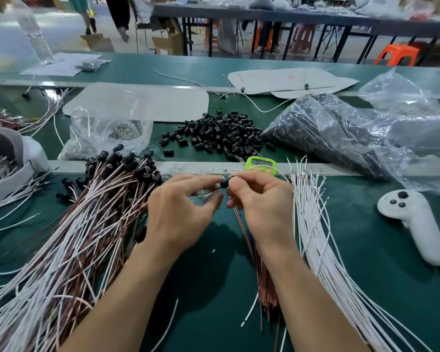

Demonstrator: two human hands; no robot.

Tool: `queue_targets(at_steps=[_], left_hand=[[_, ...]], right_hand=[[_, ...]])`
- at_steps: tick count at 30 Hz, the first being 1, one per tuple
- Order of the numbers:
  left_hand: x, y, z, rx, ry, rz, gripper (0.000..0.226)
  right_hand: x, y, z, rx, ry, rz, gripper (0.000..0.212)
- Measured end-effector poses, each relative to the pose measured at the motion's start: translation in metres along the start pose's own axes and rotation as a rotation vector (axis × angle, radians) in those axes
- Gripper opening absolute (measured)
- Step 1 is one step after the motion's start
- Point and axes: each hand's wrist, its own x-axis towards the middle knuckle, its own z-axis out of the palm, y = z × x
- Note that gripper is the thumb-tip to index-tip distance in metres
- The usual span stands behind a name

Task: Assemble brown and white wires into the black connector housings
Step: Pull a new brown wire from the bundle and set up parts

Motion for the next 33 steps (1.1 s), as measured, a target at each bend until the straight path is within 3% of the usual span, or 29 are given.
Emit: queue_targets(at_steps=[5,8,15,20,29,33], left_hand=[[0.004,-0.004,0.005,-0.339,-0.065,-0.148,0.045],[0.007,-0.007,0.007,-0.421,-0.119,-0.173,0.039],[0.009,-0.014,0.007,-0.439,-0.155,-0.213,0.047],[0.009,-0.010,0.005,-0.360,-0.083,-0.228,0.027],[0.008,-0.007,0.003,-0.486,-0.105,-0.244,0.025],[0.009,-0.009,0.006,-0.541,-0.103,-0.243,0.034]], right_hand=[[-0.005,0.003,0.003,-0.061,-0.071,-0.031,0.022],[-0.005,0.004,0.003,-0.094,-0.072,-0.052,0.024],[-0.009,0.002,0.004,-0.194,-0.106,-0.186,0.041],[-0.011,-0.001,0.004,-0.212,-0.098,-0.247,0.037],[-0.014,-0.002,0.003,-0.268,-0.091,-0.262,0.032],[-0.013,-0.001,0.003,-0.269,-0.087,-0.270,0.030]])
